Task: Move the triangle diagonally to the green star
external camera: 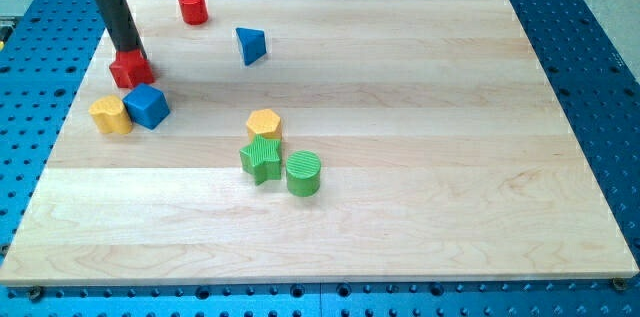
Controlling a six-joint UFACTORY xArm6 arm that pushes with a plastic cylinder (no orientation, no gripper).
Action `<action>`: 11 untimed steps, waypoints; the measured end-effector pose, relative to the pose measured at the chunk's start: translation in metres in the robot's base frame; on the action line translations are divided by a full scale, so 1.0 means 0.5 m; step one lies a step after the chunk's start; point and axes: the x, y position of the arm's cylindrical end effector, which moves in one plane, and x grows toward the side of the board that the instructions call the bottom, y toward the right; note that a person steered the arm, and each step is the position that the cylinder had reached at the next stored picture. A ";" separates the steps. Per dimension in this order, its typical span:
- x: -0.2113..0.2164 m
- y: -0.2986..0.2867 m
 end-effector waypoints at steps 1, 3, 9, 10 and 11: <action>0.059 -0.018; 0.023 0.076; -0.111 0.371; -0.031 0.236; 0.072 0.159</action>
